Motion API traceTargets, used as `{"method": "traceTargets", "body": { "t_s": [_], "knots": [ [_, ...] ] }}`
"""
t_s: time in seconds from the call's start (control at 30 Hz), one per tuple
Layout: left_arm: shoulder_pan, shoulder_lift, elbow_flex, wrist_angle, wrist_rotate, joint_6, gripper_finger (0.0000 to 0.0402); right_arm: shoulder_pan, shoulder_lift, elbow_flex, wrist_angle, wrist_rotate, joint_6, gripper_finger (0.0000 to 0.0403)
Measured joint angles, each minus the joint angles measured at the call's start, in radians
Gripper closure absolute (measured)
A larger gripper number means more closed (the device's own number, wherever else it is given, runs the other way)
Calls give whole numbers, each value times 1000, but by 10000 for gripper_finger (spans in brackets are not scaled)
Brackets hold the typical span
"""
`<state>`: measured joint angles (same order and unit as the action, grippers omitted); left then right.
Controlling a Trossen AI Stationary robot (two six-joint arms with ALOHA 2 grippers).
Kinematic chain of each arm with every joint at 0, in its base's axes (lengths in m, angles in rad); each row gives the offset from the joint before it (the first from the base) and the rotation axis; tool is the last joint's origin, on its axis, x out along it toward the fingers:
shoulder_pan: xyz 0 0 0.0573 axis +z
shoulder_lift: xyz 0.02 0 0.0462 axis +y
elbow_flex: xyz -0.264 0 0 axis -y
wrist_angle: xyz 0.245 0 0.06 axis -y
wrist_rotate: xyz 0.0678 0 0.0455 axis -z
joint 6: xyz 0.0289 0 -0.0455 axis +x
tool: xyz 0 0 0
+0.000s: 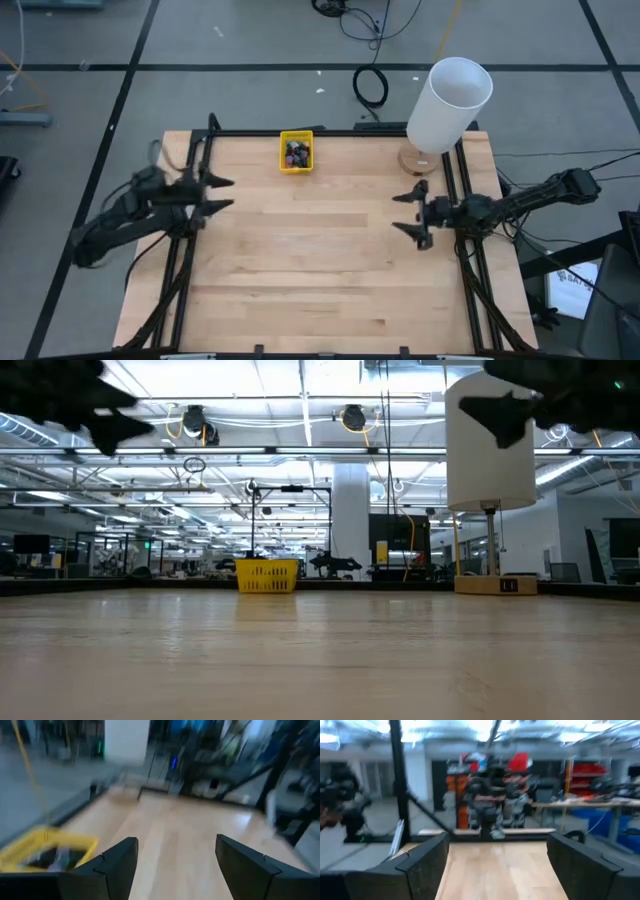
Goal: Pick & Place Nail Polish
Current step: Return to Home Position
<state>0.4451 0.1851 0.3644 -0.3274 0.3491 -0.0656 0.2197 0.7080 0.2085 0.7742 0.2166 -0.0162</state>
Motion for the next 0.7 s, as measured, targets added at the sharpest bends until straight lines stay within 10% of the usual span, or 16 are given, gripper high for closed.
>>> {"method": "traceTargets", "body": {
  "t_s": [0.1,0.7],
  "knots": [
    [-24,-184,-27,-46,10,-11,138,-3,-111,-121,104,55,9,83],
    [-100,-172,-147,111,-12,-26,139,25,-363,-192,-89,69,-42,83]
  ]
}}
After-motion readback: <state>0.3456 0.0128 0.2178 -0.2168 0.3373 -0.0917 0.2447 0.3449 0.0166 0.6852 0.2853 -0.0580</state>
